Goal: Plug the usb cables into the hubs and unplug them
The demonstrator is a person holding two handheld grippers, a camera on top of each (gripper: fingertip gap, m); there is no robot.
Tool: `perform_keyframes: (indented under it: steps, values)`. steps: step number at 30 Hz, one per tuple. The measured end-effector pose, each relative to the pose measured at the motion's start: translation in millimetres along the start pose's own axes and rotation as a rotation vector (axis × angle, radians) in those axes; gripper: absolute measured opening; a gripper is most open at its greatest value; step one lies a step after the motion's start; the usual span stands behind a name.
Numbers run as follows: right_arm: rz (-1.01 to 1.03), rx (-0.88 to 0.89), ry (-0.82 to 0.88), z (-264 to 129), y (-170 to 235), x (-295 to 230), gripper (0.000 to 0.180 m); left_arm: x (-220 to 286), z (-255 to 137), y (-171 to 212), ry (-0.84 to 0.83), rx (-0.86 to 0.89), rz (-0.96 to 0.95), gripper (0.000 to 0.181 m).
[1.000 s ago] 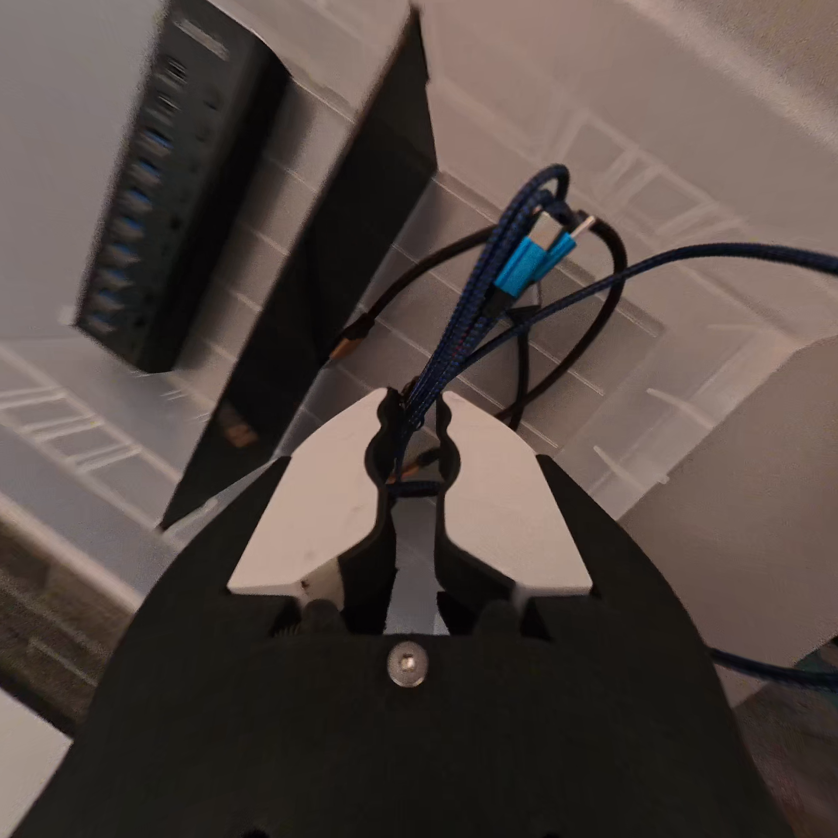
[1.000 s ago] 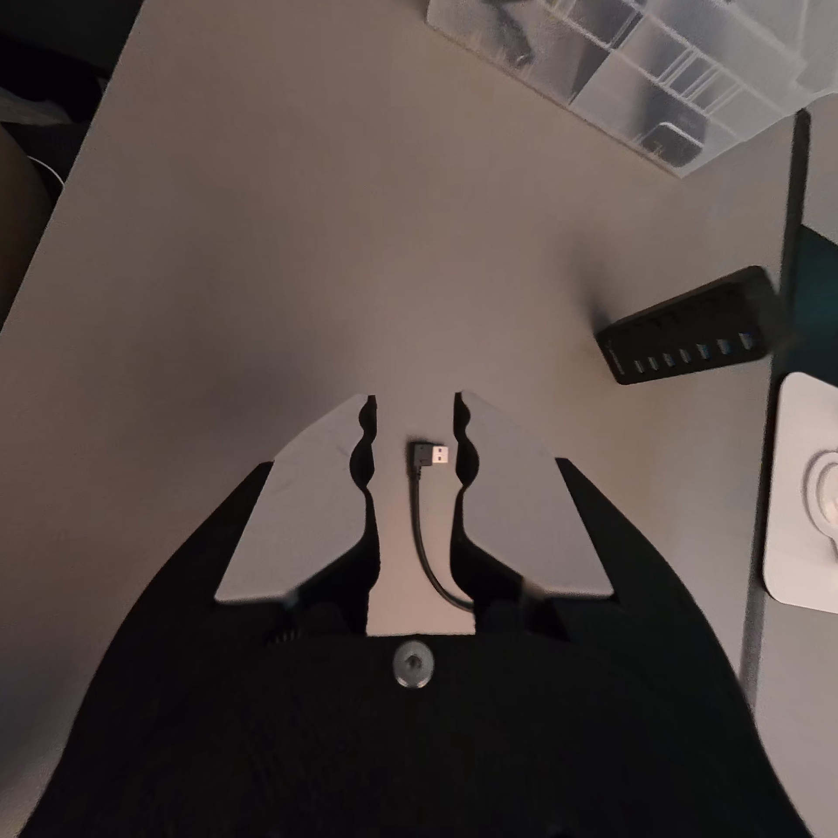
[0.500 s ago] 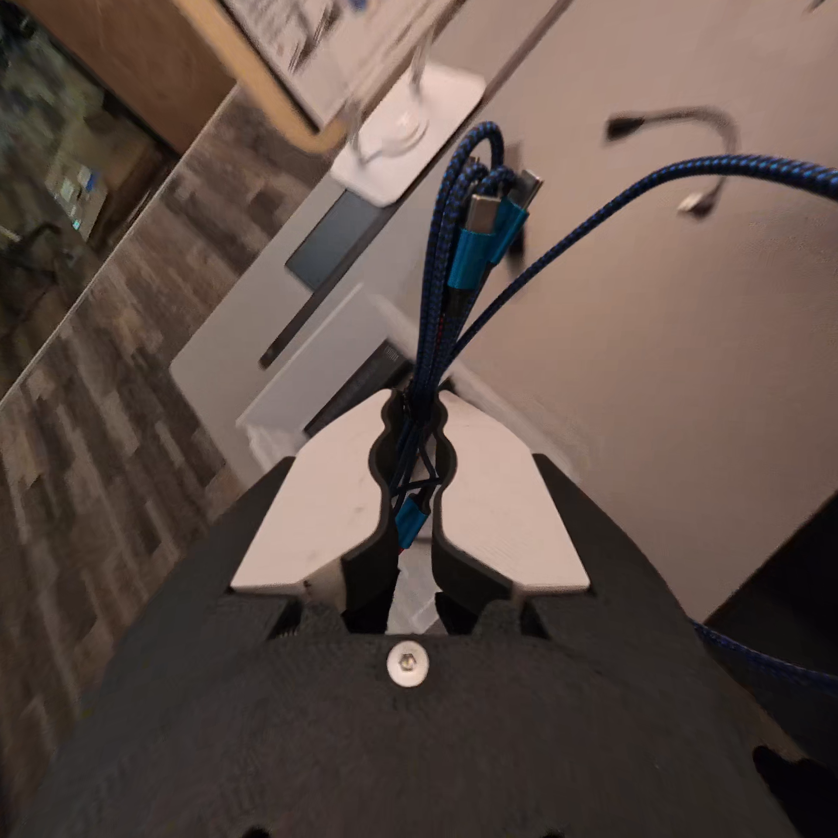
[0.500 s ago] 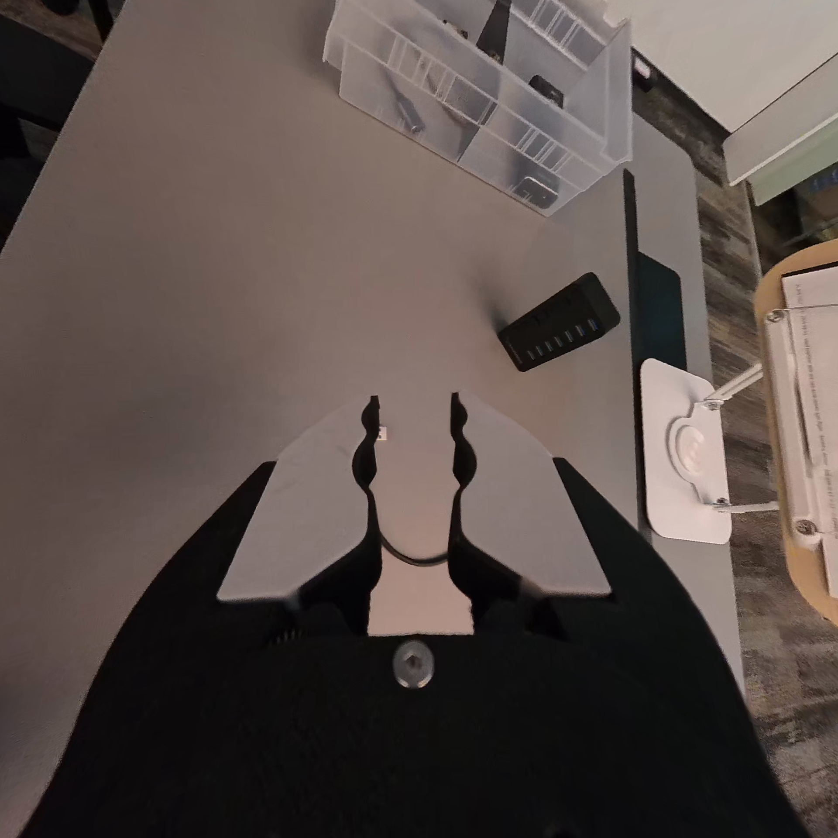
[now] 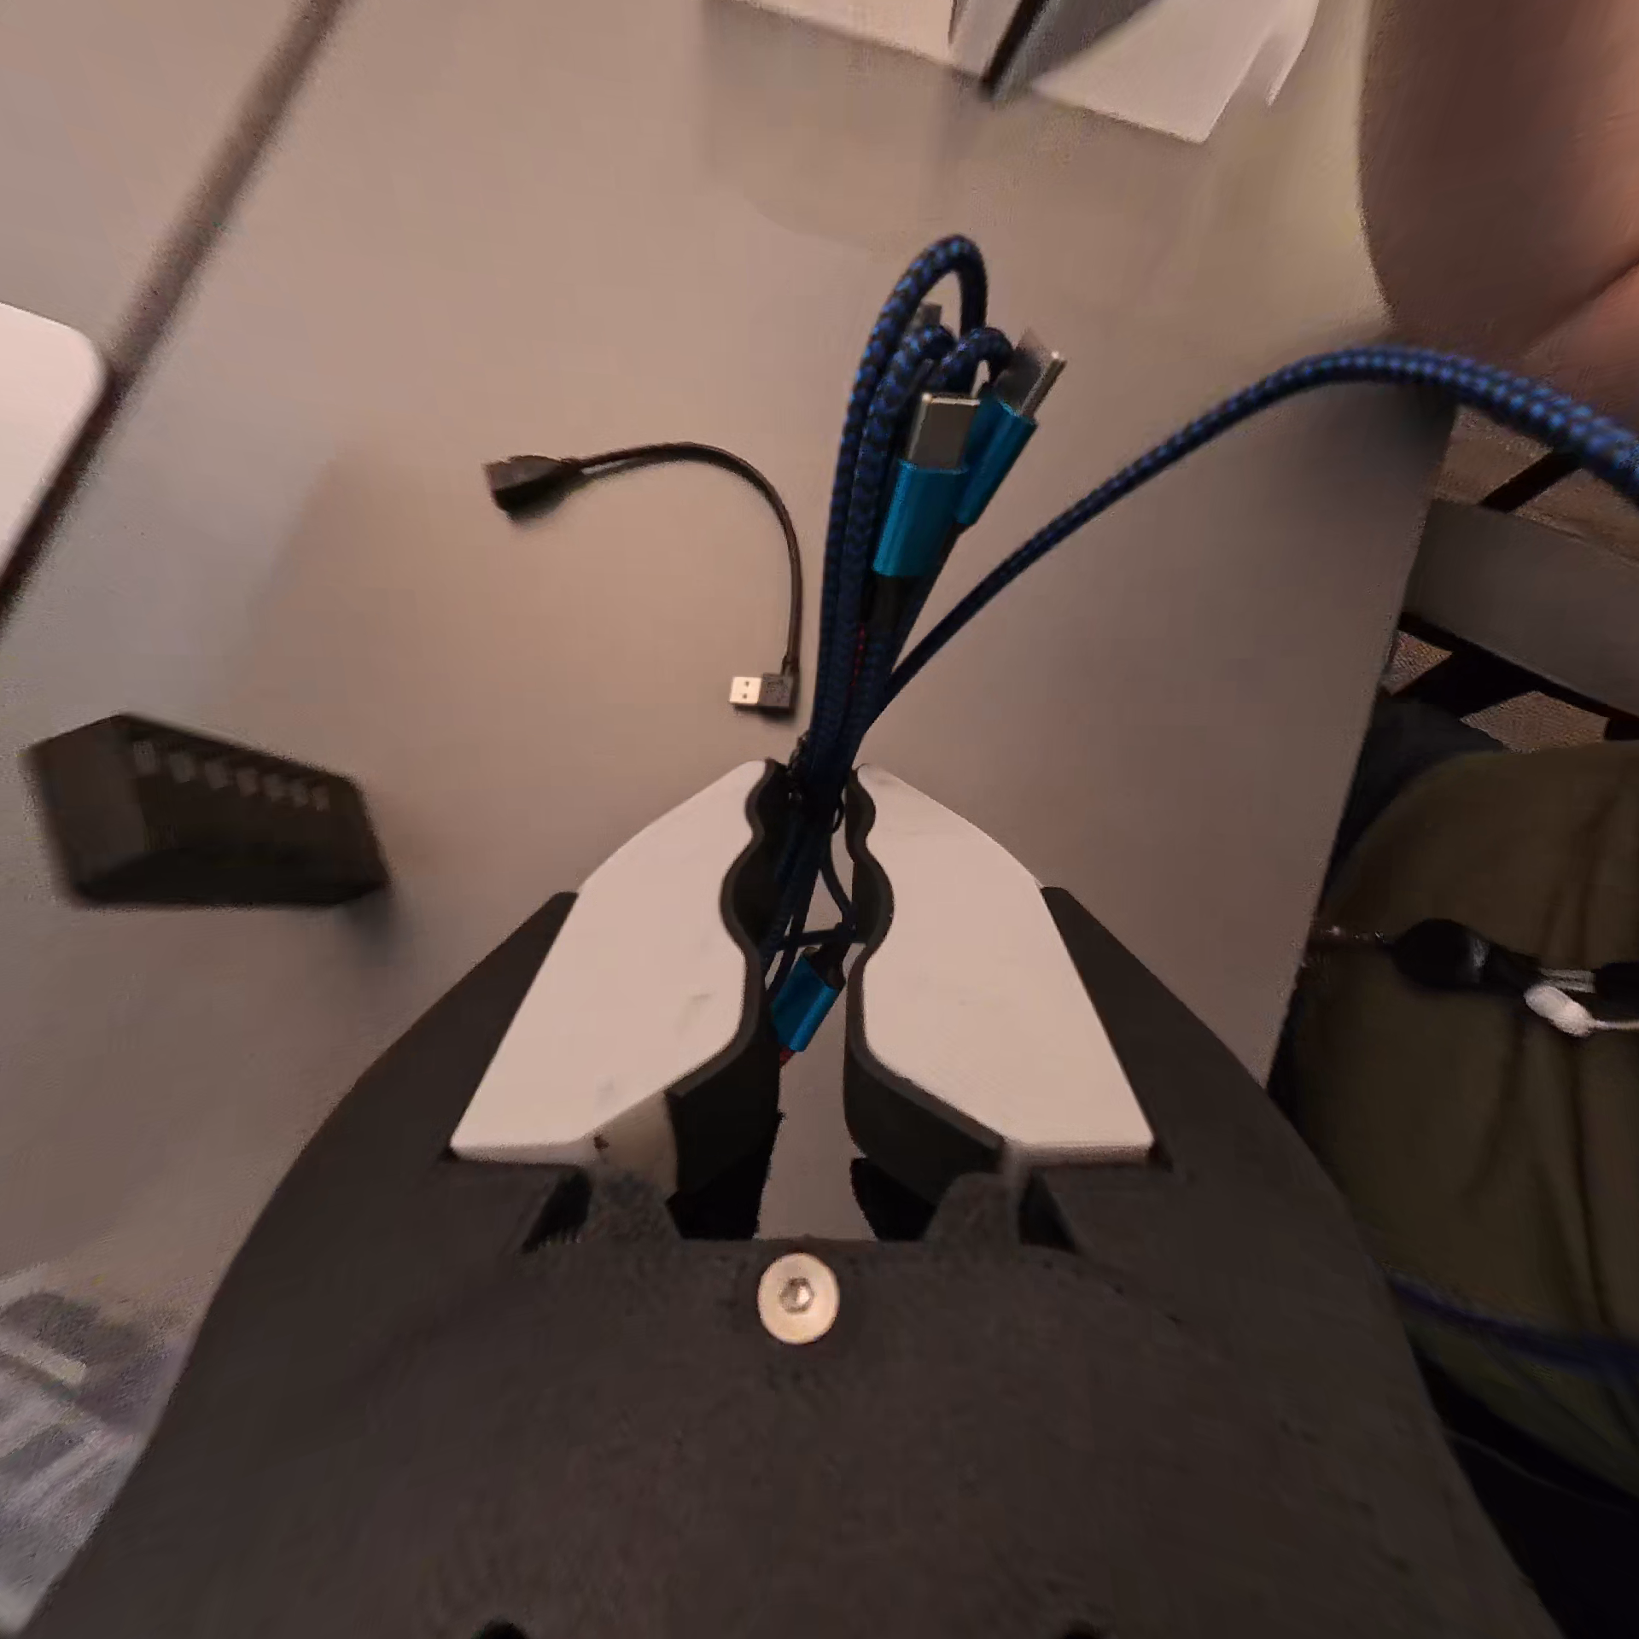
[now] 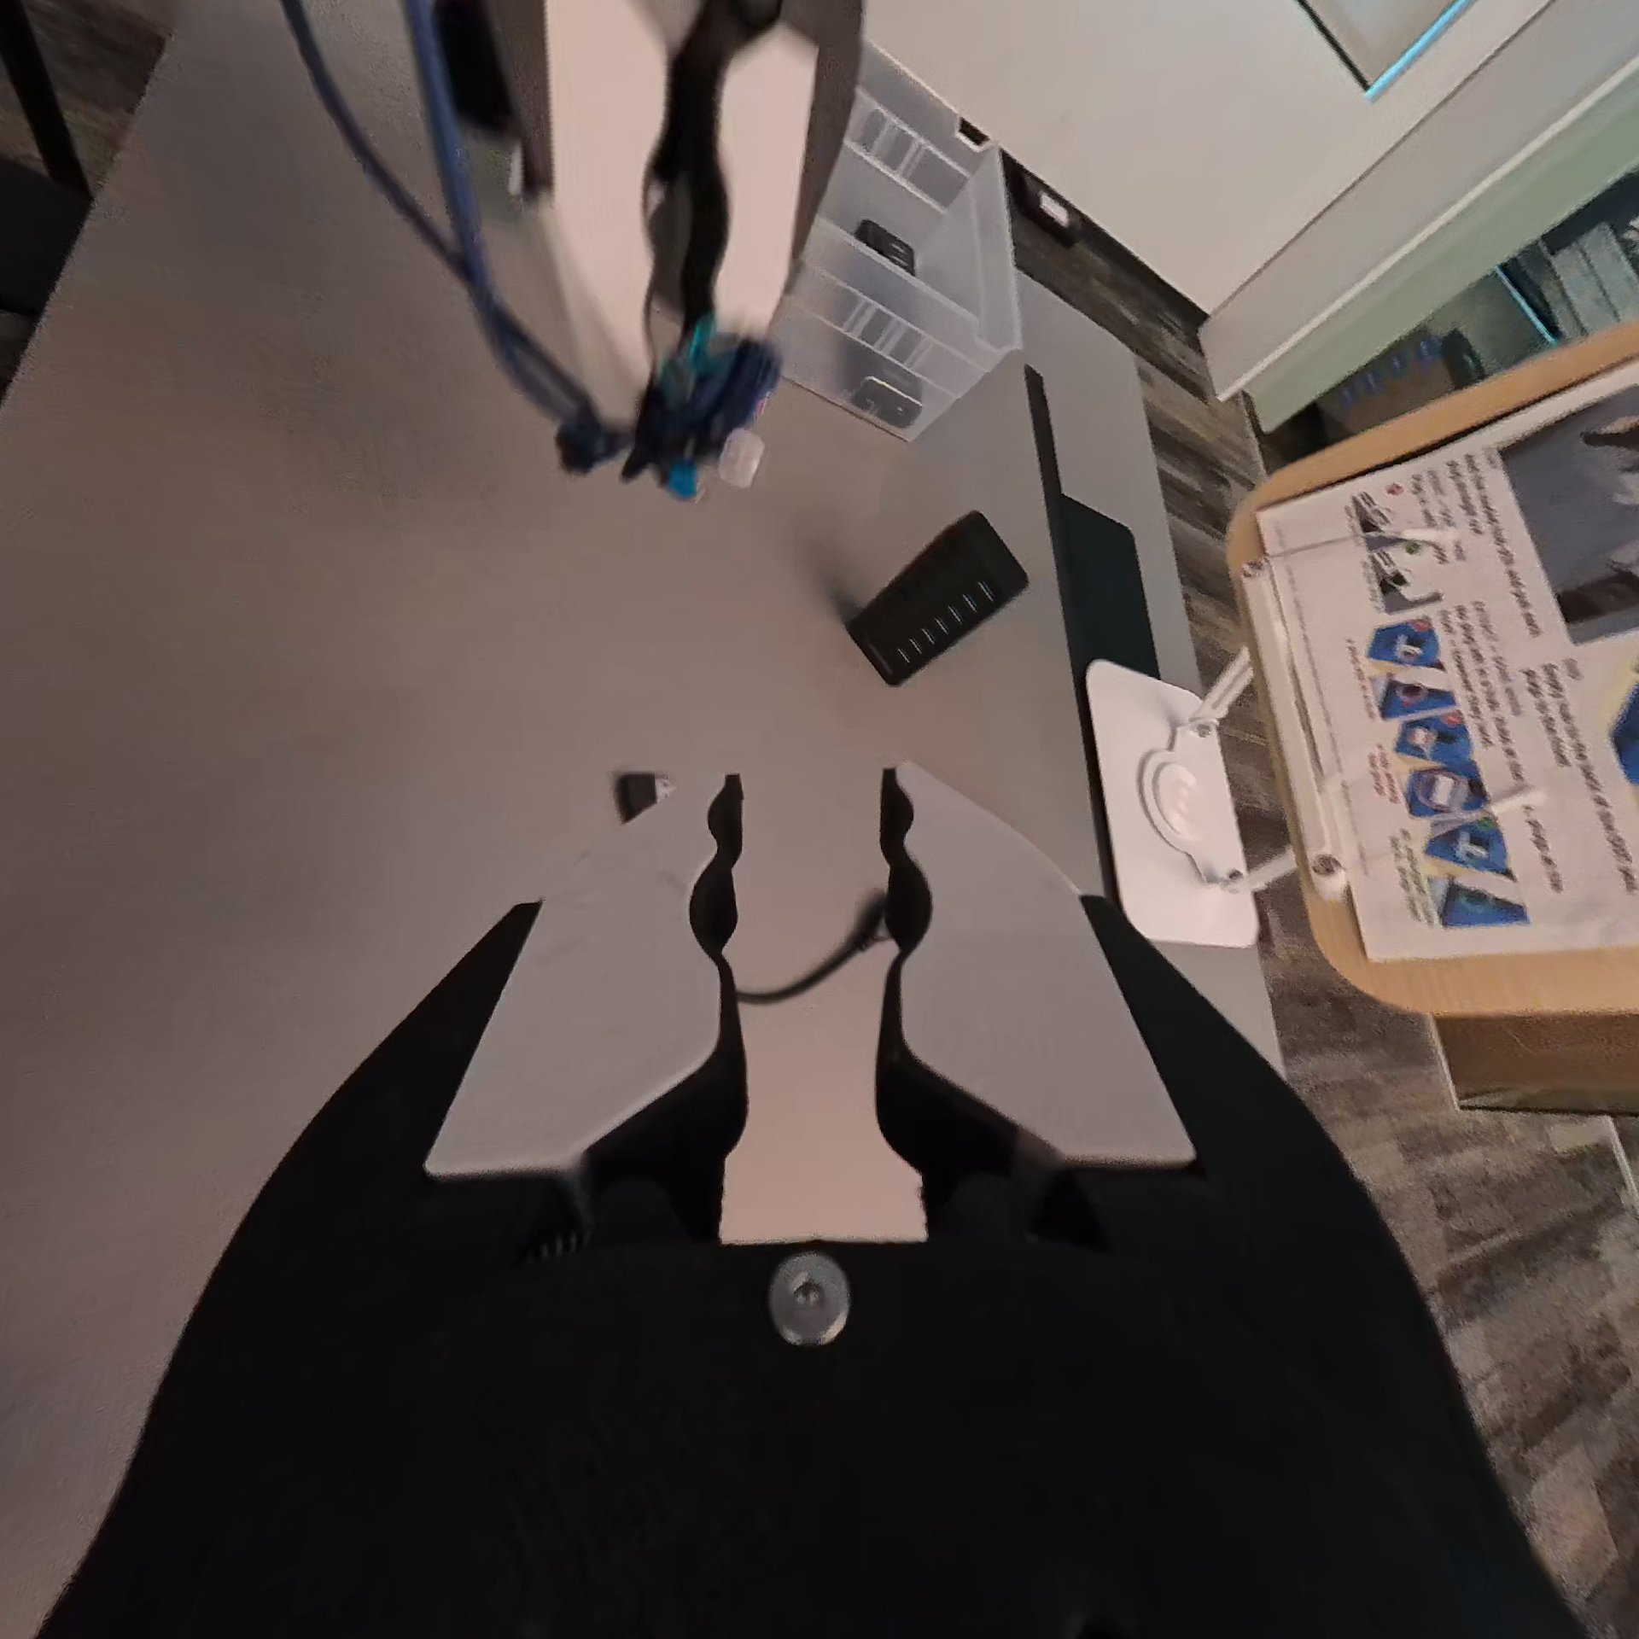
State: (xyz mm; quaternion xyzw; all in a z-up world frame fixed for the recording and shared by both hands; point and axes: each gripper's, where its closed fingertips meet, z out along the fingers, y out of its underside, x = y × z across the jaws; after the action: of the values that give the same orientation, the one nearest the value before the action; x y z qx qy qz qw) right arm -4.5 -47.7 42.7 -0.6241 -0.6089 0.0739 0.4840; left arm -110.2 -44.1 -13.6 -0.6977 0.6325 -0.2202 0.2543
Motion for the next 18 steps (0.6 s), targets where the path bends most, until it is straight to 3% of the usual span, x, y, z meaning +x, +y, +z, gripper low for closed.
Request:
perform_keyframes:
  steps: [1, 6, 11, 18]
  values:
    - [0.001, -0.008, 0.022, -5.8, 4.6, 4.6, 0.030, -1.7, 18.3, 0.8, -0.009, -0.028, 0.006, 0.011]
    - [0.093, 0.010, 0.104, -25.6, 21.4, 30.9, 0.029, -8.8, 85.2, 1.7, -0.109, -0.186, 0.096, 0.011]
    - [0.197, -0.017, 0.156, -31.0, 45.5, 52.2, 0.029, -21.6, 119.9, -6.4, -0.290, -0.340, 0.112, 0.011]
    - [0.469, -0.166, 0.235, -30.3, 102.8, 78.9, 0.029, -8.0, 164.7, -24.6, -0.241, -0.312, 0.125, 0.012]
